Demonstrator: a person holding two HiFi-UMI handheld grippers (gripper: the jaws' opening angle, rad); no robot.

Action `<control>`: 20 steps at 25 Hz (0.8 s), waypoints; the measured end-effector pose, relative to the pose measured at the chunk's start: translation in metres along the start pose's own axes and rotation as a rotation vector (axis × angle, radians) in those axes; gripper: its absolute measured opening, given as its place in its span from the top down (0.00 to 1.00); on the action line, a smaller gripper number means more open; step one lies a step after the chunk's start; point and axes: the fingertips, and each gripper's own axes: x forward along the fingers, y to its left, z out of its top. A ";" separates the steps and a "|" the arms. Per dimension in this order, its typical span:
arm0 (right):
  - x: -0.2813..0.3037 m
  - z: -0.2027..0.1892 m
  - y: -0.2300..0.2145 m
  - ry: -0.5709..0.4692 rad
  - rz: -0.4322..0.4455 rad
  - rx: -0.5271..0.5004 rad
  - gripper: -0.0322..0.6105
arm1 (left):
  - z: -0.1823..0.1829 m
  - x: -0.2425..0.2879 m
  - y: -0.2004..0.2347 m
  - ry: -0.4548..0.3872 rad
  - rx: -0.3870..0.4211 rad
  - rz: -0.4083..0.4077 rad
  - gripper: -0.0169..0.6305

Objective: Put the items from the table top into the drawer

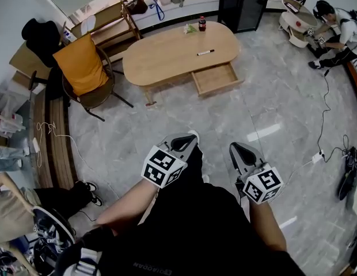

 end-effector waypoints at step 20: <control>0.218 0.122 -0.150 0.158 -0.022 -0.094 0.94 | 0.143 0.140 0.232 -0.066 -0.018 0.005 0.97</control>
